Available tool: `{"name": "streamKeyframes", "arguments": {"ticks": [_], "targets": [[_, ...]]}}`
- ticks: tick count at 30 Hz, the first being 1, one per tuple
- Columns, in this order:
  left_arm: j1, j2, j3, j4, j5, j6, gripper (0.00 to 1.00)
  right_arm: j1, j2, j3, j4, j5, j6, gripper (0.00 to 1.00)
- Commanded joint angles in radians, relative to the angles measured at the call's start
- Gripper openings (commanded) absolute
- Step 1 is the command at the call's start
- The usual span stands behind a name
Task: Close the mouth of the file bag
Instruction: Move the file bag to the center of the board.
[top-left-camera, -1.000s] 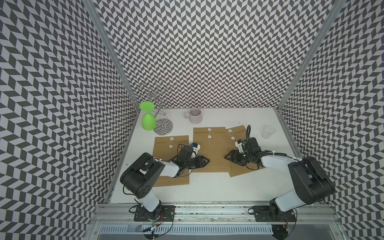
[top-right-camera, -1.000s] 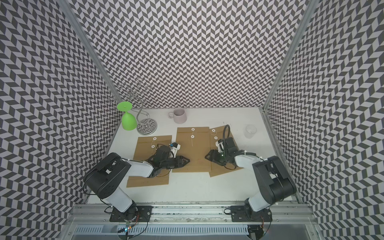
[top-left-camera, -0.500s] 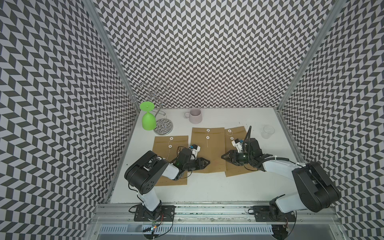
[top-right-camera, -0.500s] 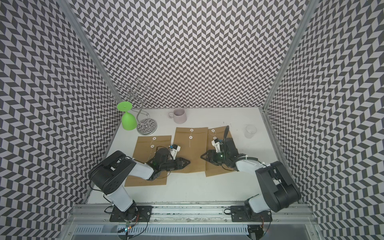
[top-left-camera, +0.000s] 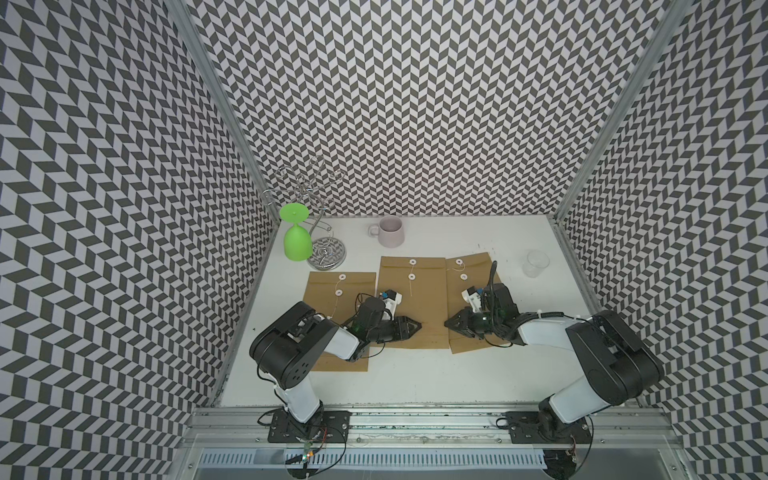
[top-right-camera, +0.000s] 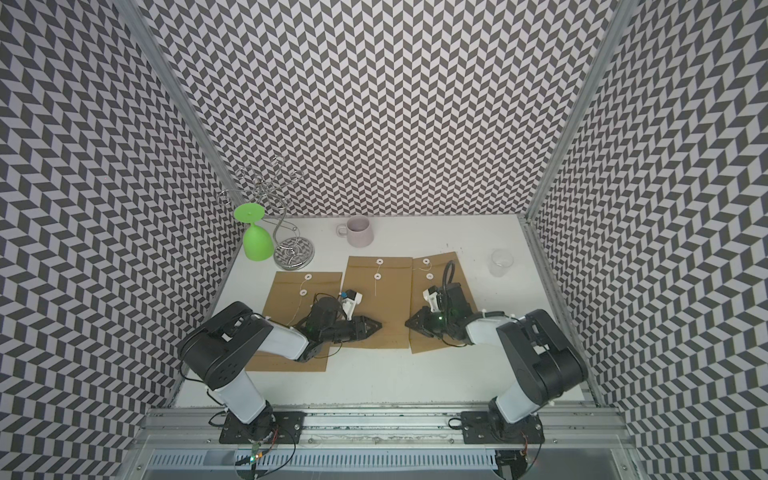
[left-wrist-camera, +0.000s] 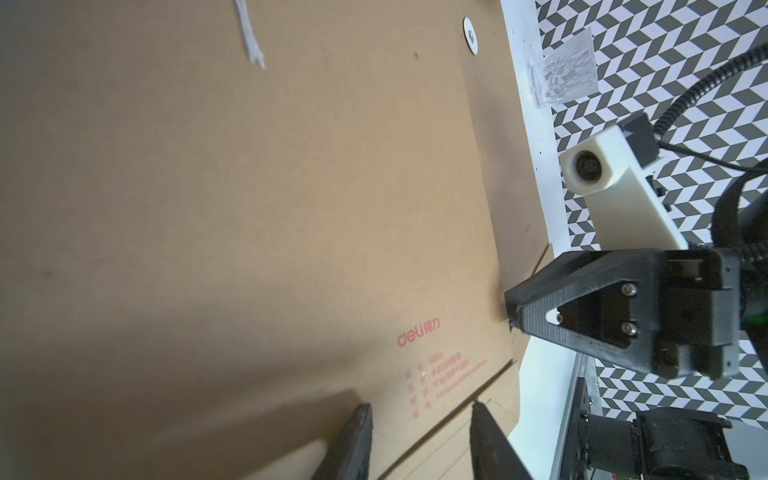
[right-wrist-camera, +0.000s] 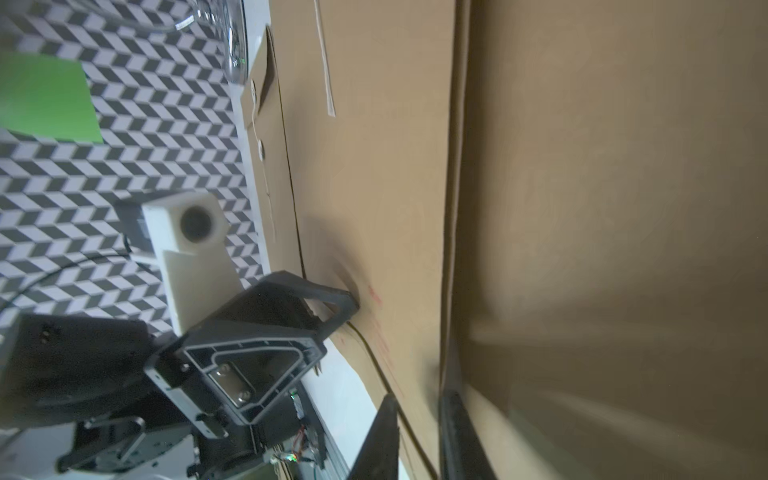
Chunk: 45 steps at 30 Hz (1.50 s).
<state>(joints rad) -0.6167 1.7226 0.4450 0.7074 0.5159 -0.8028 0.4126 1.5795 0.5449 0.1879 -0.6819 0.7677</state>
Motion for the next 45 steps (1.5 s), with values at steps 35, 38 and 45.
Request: {"name": "streamKeyframes", "arguments": {"ticks": [35,38,45], "targets": [[0.241,-0.525,0.259,-0.652,-0.044,0.224,0.44,0.231,0.066,0.359,-0.322,0.107,-0.246,0.02],[0.232,-0.503,0.286,-0.62,-0.084,0.236,0.44,0.136,-0.084,0.359,-0.426,0.207,-0.289,0.35],[0.06,-0.246,0.415,-0.553,-0.169,0.267,0.46,-0.142,-0.097,0.438,-0.547,0.619,-0.39,0.79]]}}
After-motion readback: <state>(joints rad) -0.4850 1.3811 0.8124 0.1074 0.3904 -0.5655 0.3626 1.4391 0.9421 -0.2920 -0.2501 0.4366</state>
